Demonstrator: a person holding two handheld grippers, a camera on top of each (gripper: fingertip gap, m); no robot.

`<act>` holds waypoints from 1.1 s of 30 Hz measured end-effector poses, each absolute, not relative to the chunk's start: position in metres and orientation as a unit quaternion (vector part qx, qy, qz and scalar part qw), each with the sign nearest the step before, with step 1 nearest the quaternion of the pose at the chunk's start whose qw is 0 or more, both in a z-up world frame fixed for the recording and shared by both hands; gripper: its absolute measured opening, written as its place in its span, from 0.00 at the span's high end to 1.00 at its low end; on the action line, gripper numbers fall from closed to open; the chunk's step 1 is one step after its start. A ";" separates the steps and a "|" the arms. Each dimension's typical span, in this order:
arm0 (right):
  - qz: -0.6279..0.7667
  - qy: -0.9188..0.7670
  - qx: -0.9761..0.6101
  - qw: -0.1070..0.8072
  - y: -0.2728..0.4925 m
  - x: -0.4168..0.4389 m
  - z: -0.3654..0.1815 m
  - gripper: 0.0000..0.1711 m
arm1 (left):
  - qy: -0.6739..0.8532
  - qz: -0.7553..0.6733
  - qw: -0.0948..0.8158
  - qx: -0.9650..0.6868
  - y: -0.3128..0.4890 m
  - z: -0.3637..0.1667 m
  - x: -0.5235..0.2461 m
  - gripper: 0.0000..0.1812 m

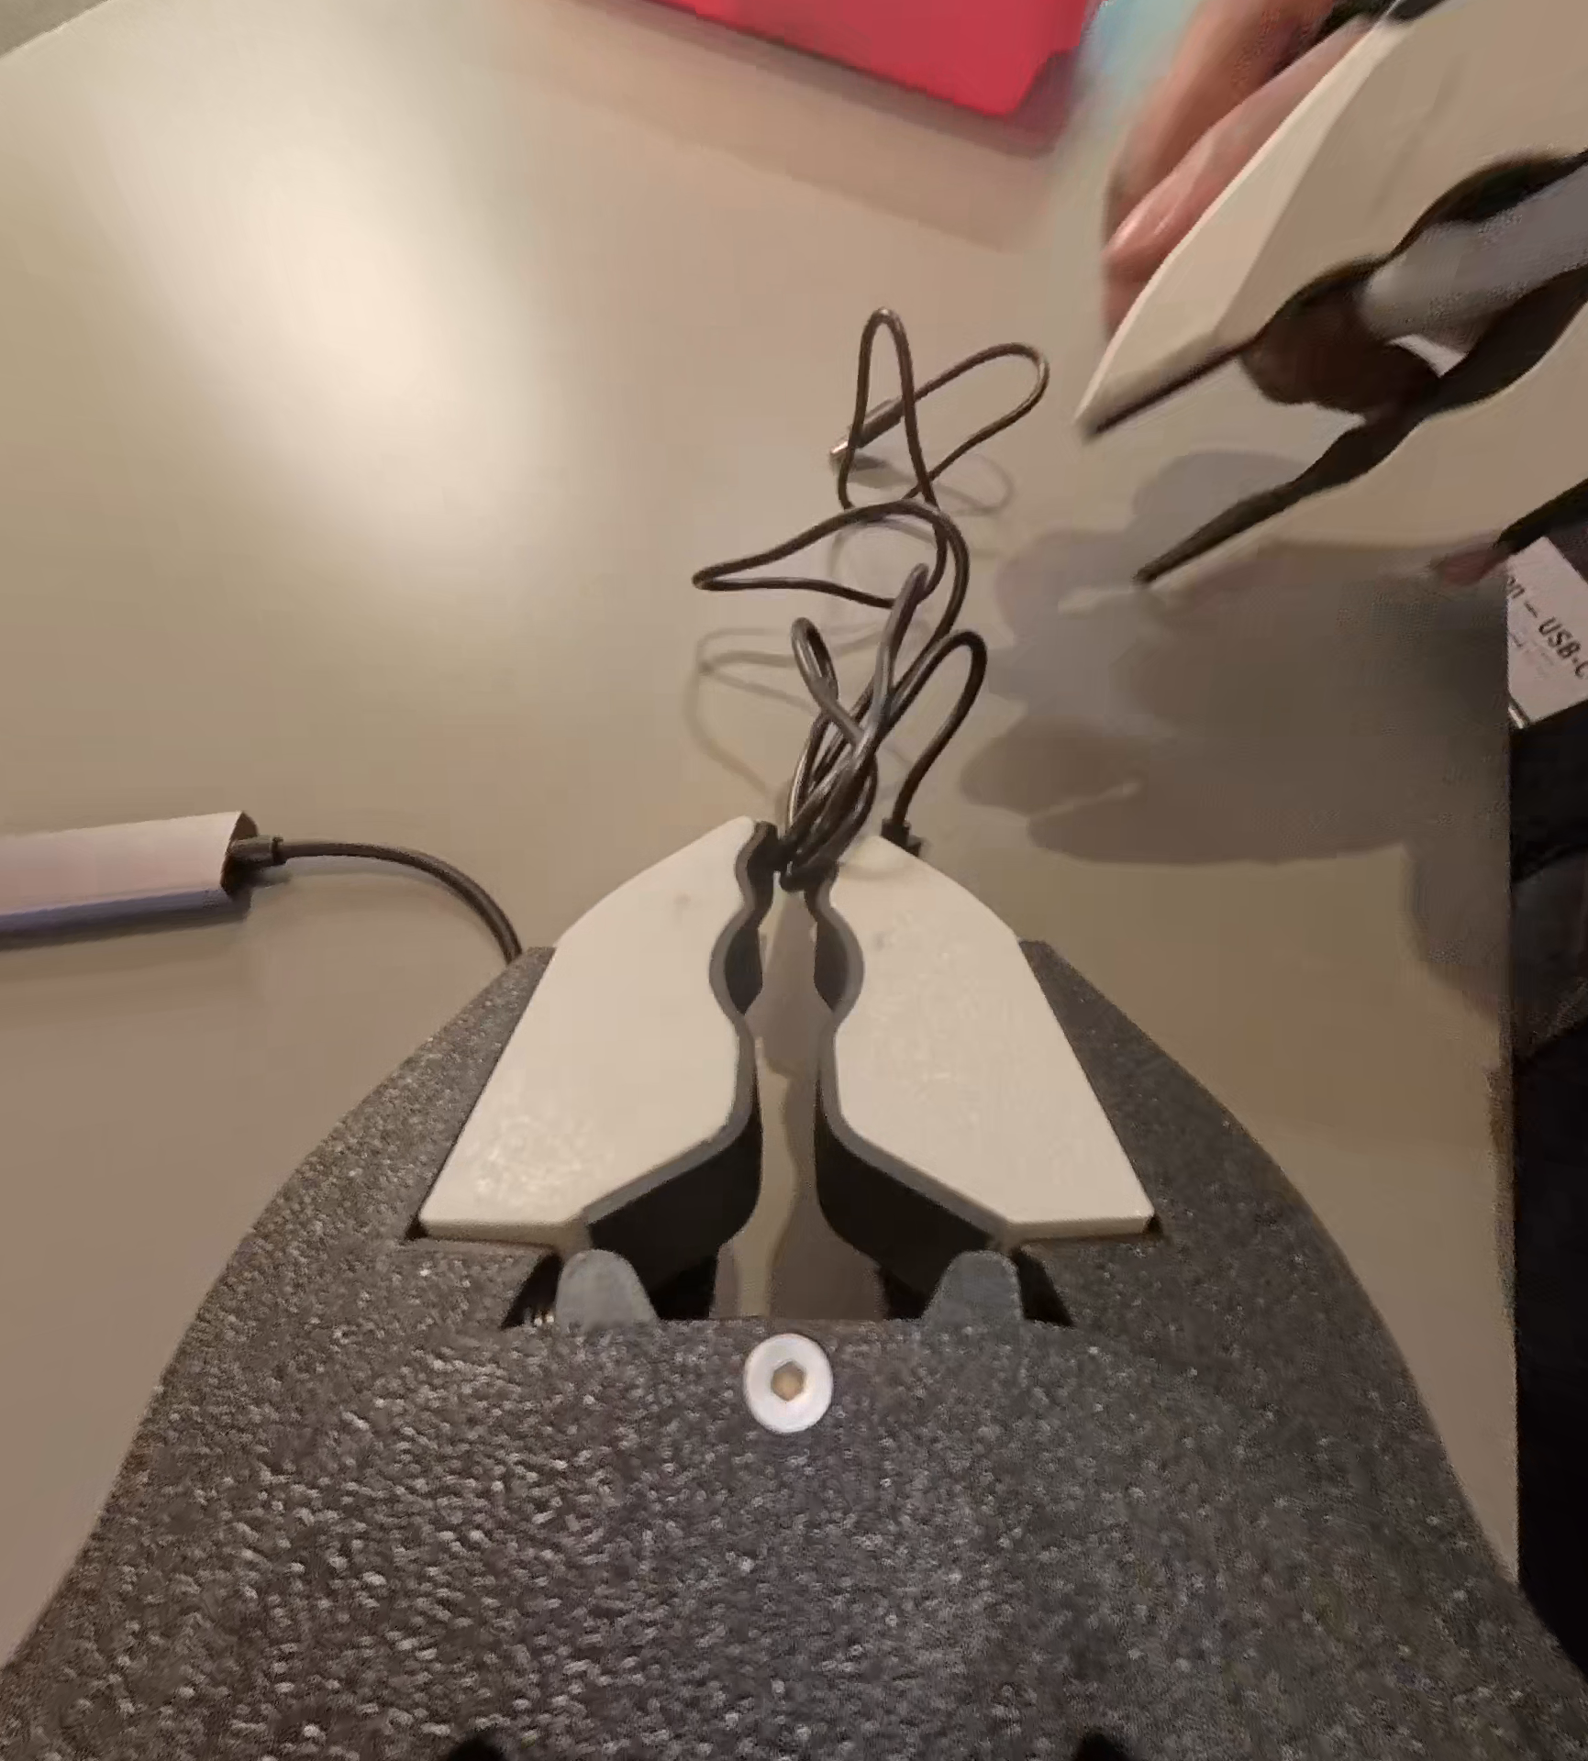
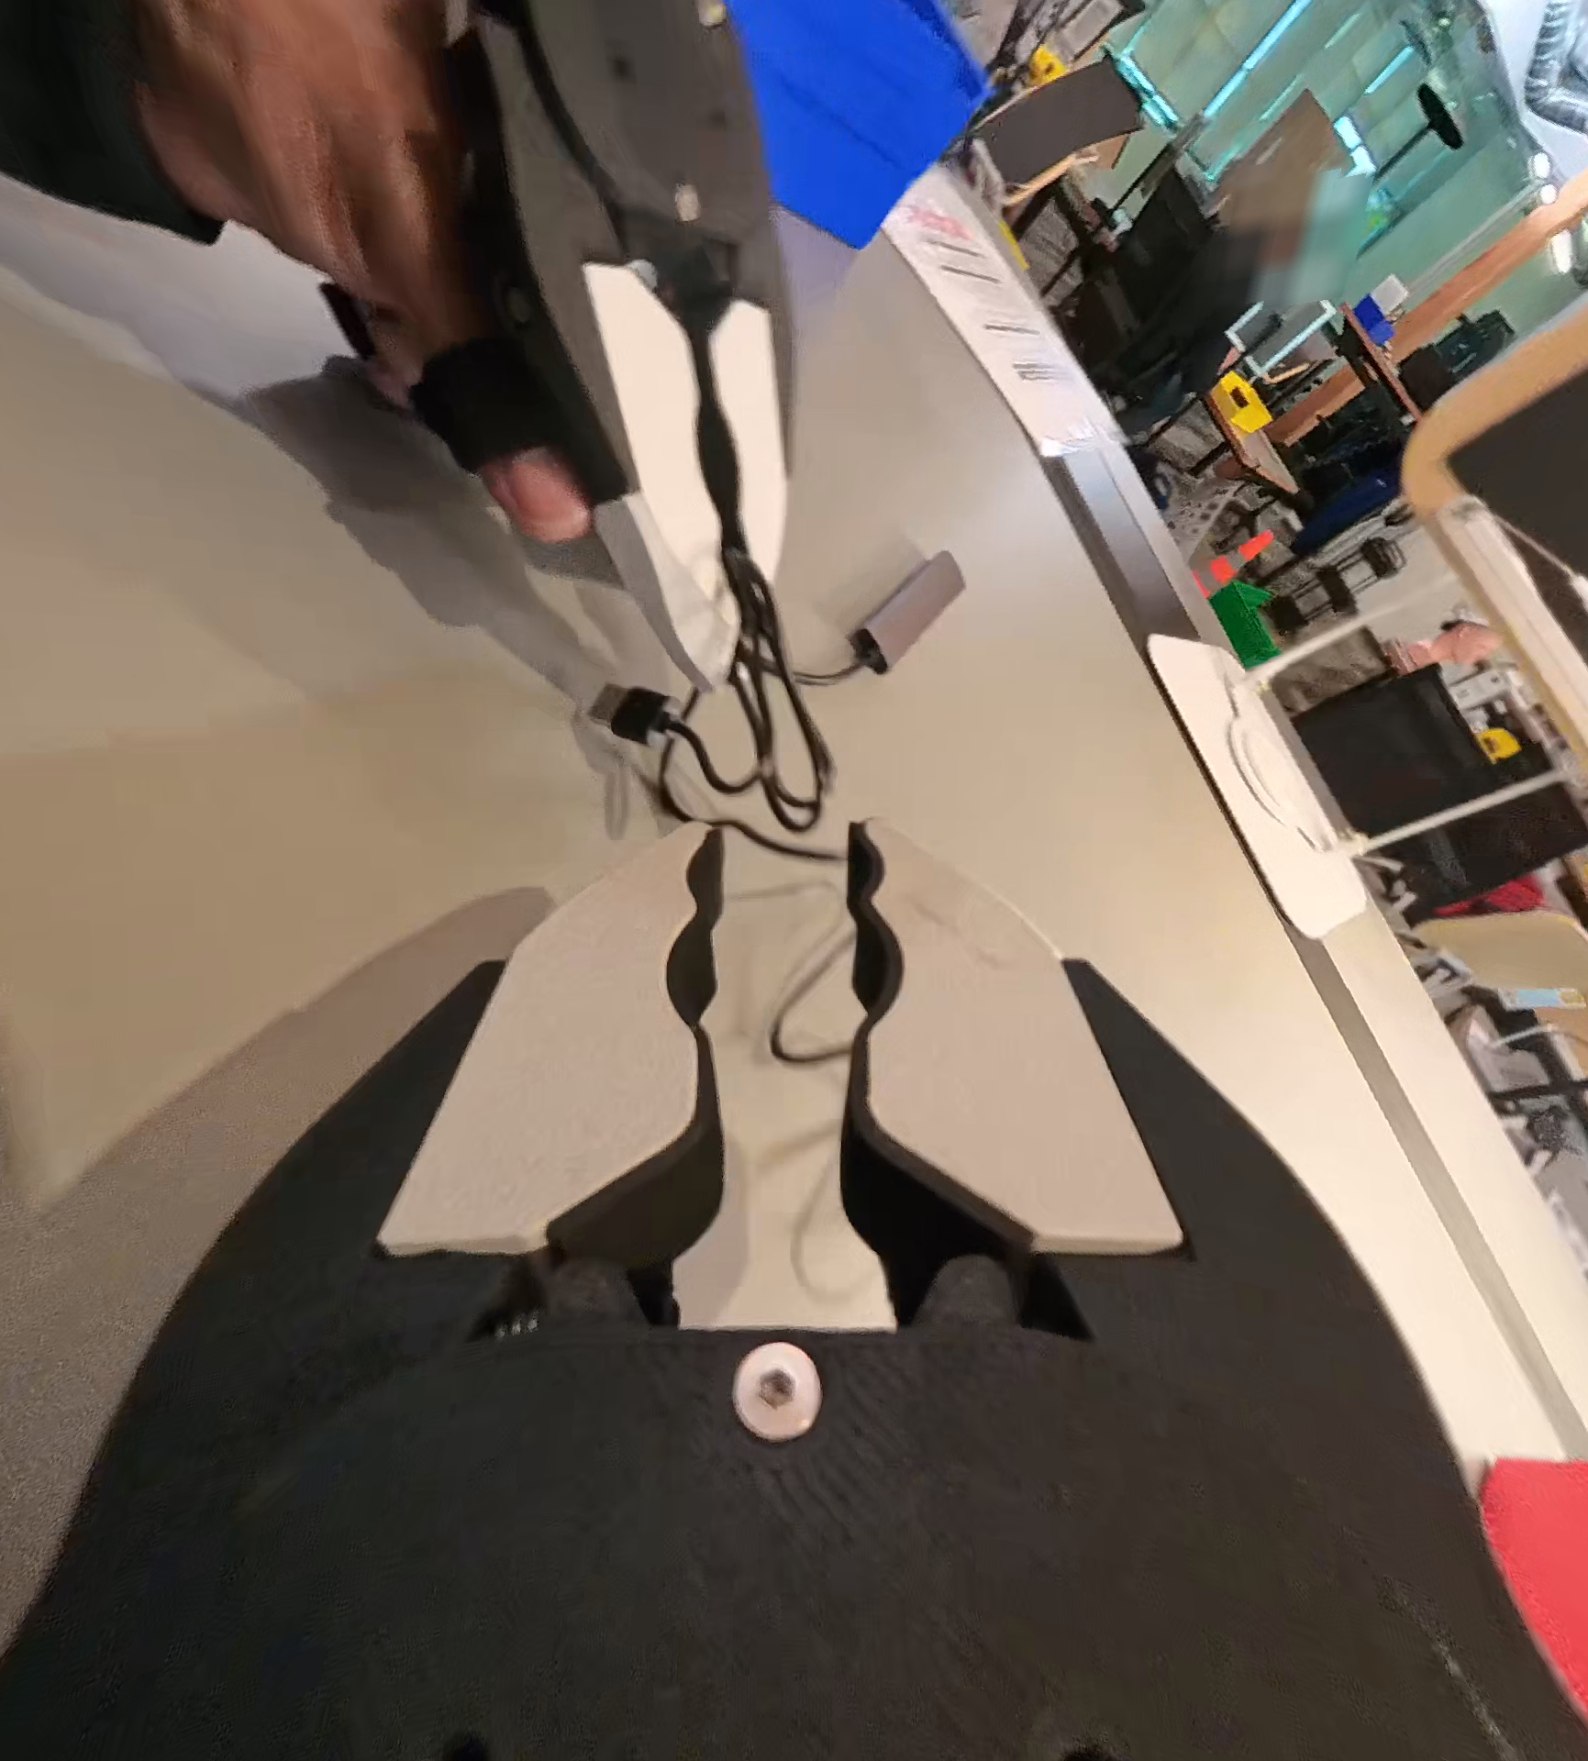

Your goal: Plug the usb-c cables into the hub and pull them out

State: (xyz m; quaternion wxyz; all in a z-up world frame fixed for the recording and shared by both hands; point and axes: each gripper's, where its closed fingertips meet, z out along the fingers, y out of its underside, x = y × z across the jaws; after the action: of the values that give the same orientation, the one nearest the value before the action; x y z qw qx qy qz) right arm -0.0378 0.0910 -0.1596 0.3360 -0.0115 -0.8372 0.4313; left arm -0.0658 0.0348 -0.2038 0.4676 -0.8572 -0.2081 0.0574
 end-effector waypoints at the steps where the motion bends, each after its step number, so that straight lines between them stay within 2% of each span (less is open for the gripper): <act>1: 0.440 -0.833 -0.027 0.335 0.103 -0.040 -0.153 0.85 | -0.220 0.052 0.469 -0.854 0.034 -0.204 -0.068 0.97; 4: 0.431 -0.836 -0.084 0.331 0.150 -0.057 -0.149 0.84 | -0.249 0.042 0.468 -0.847 0.031 -0.205 -0.075 0.97; 8: 0.330 -0.868 -0.127 0.348 0.219 -0.087 -0.180 0.81 | -0.263 0.033 0.461 -0.847 0.031 -0.208 -0.080 0.97; 11: 0.282 -0.883 -0.126 0.353 0.239 -0.105 -0.200 0.78 | -0.268 0.031 0.450 -0.851 0.030 -0.211 -0.083 0.97; 20: 0.319 -0.888 0.022 0.330 0.157 -0.127 -0.206 0.78 | -0.286 0.022 0.412 -0.865 0.029 -0.219 -0.088 0.97; 24: 0.334 -0.886 0.081 0.310 0.118 -0.121 -0.205 0.81 | -0.305 0.029 0.397 -0.865 0.028 -0.224 -0.092 0.97; 33: 0.320 -0.882 0.159 0.307 0.069 -0.106 -0.211 0.75 | -0.313 0.028 0.388 -0.866 0.045 -0.228 -0.094 0.97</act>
State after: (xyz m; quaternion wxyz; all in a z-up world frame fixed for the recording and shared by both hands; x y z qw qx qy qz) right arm -0.1058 0.0688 -0.2106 0.3068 0.1594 -0.8820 0.3201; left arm -0.0938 0.0448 -0.2281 0.3876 -0.8664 -0.3134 0.0285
